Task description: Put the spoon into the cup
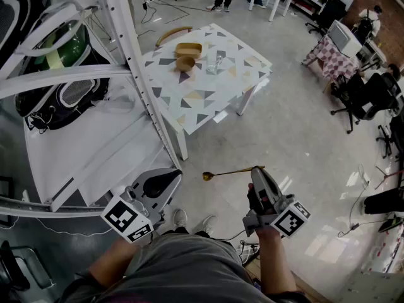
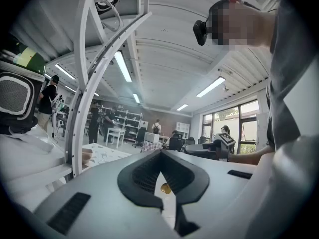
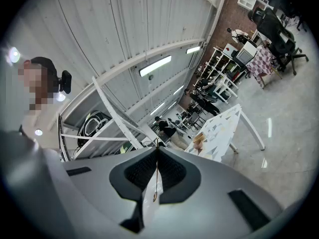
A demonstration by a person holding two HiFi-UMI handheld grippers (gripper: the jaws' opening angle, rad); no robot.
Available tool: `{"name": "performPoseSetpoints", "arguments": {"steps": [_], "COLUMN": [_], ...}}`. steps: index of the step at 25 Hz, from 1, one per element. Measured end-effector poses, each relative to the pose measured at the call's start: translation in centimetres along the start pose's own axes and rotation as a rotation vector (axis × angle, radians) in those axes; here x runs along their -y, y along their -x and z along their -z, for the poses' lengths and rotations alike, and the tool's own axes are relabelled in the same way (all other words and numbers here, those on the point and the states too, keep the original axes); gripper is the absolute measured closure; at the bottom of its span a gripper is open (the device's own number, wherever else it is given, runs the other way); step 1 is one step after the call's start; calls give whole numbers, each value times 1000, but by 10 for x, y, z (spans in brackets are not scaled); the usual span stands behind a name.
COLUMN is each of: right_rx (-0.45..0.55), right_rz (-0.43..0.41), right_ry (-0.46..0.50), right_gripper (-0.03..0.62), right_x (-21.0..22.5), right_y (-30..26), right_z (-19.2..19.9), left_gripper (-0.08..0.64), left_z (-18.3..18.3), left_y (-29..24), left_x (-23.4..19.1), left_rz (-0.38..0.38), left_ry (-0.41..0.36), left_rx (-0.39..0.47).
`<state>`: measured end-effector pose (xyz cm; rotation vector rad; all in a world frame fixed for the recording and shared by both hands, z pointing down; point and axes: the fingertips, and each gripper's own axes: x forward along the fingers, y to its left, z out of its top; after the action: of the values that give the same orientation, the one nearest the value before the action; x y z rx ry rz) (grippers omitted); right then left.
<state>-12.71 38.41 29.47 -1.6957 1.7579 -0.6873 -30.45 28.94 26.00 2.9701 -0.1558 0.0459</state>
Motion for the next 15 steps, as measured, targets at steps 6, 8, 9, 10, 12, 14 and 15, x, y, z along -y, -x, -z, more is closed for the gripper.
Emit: {"name": "performPoseSetpoints", "arguments": {"steps": [6, 8, 9, 10, 12, 14, 15], "right_rx": [-5, -9, -10, -12, -14, -19, -22], "right_rz": [-11, -14, -15, -16, -19, -24, -27], "right_ry": [25, 24, 23, 22, 17, 15, 14], "right_gripper": [569, 569, 569, 569, 569, 569, 569], "right_x": [13, 20, 23, 26, 31, 36, 38], "right_y": [2, 6, 8, 10, 15, 19, 20], "right_z": [-17, -22, -24, -26, -30, -34, -35], "left_gripper": [546, 546, 546, 546, 546, 546, 546], "left_z": [2, 2, 2, 2, 3, 4, 4], "left_y": [-22, -30, -33, -37, -43, -49, -51], "left_x": [10, 15, 17, 20, 25, 29, 30], "left_rz": [-6, -12, -15, -17, -22, -28, -33], "left_ry": [-7, -10, -11, -13, -17, -21, -23], "left_rx": [3, 8, 11, 14, 15, 16, 16]}}
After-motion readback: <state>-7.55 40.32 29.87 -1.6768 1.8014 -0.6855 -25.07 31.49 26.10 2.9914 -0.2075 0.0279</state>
